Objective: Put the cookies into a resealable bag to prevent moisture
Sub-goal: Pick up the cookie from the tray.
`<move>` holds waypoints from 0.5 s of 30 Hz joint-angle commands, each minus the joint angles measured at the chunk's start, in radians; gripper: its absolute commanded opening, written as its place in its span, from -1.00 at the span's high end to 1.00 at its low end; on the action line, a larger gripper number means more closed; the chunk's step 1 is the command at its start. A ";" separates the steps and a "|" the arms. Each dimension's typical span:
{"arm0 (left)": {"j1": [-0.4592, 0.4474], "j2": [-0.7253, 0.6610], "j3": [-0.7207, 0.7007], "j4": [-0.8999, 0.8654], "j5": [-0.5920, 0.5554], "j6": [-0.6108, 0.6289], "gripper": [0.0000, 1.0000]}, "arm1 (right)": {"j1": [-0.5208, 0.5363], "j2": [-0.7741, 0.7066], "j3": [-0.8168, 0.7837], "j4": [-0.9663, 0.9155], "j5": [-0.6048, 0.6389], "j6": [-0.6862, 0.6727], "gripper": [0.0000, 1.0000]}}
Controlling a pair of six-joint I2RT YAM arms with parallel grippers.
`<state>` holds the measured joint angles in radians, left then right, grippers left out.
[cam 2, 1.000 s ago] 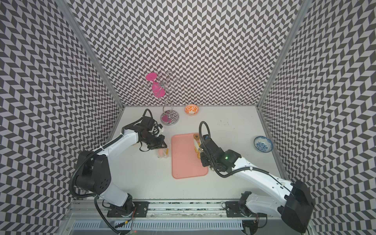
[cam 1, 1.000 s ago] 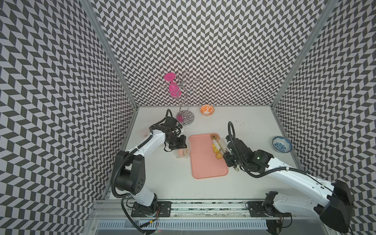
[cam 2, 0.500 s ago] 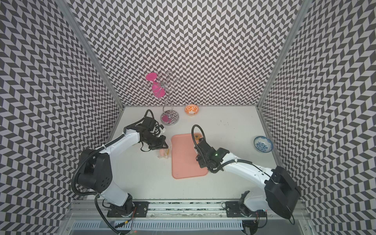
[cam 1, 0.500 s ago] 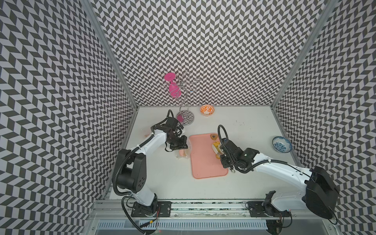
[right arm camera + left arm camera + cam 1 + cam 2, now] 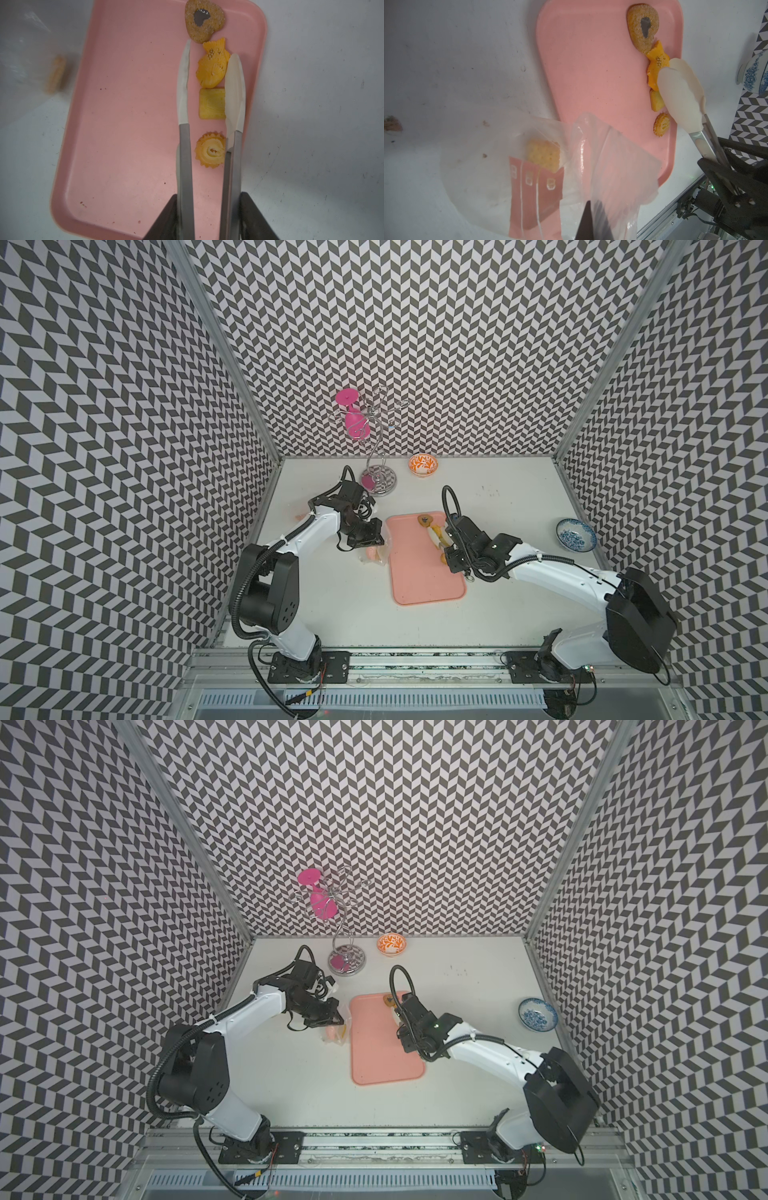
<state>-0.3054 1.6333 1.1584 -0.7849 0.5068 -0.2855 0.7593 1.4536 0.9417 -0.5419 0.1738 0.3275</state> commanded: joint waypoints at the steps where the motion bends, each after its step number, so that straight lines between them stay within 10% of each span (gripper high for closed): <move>1: -0.003 -0.021 -0.019 0.012 0.012 0.009 0.95 | -0.014 0.029 0.037 0.059 -0.016 -0.032 0.12; 15: -0.003 -0.028 -0.039 0.015 0.004 0.016 0.95 | 0.006 0.119 0.107 0.008 -0.015 -0.116 0.14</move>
<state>-0.3054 1.6325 1.1286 -0.7795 0.5095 -0.2817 0.7517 1.5536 1.0126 -0.5407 0.1341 0.2443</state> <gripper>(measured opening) 0.048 0.432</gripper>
